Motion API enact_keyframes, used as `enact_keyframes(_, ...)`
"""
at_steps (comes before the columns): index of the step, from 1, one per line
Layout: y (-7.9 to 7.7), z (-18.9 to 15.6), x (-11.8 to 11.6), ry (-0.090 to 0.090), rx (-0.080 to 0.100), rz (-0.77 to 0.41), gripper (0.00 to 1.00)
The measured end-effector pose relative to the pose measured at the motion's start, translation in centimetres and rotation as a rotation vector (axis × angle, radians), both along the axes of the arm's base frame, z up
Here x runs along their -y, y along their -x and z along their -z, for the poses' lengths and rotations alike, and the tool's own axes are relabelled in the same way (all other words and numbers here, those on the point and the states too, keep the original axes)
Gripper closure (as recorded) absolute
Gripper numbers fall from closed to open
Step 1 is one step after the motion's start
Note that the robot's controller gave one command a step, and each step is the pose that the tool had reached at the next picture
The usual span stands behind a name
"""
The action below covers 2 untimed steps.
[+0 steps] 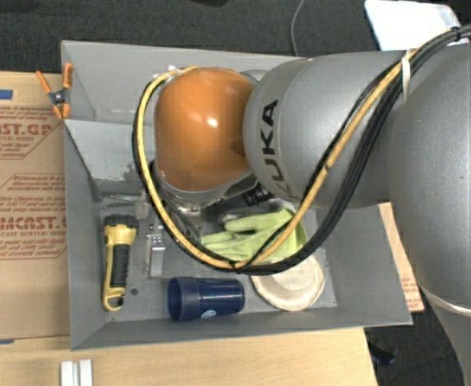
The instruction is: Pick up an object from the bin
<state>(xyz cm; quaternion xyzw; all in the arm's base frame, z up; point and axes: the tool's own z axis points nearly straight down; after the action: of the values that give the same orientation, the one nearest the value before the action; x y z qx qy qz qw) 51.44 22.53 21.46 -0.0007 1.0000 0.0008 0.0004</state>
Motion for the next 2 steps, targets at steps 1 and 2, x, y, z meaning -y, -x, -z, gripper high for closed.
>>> enact_keyframes(1,-0.4,-5.0,-0.1,0.000,-0.002,0.128,0.00)
enact_keyframes(2,-4.4,-6.3,0.5,0.001,-0.003,0.473,0.00)
